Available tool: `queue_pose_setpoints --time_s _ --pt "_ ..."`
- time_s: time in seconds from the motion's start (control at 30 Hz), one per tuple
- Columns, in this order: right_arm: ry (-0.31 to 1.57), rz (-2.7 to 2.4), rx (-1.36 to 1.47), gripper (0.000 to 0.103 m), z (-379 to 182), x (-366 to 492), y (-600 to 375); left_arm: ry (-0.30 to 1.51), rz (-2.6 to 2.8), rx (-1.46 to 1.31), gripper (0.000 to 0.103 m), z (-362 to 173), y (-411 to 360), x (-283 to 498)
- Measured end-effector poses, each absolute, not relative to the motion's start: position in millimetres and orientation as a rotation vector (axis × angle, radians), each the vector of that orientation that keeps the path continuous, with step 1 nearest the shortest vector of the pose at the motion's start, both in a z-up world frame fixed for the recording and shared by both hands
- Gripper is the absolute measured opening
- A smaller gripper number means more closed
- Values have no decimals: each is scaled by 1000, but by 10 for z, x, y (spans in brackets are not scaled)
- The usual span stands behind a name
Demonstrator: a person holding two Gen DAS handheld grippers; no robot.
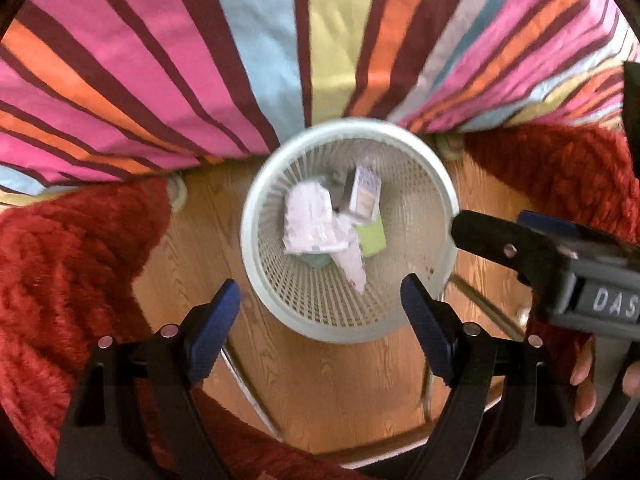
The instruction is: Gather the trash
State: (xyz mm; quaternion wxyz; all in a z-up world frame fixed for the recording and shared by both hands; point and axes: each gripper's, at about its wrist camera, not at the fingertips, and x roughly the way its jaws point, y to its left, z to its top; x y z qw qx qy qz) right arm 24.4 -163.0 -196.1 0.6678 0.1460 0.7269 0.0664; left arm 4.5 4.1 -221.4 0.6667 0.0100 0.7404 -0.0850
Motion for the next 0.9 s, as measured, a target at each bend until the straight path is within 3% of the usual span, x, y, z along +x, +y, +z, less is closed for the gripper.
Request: queue_pose_setpoints --time_s 0.27,0.9 --pt "1456 104 233 93 -1503 244 -1686 1545 -115 7 80 -1916 151 69" --pt "1230 86 170 93 -853 95 -1651 1295 -38 64 80 -1269 169 -2"
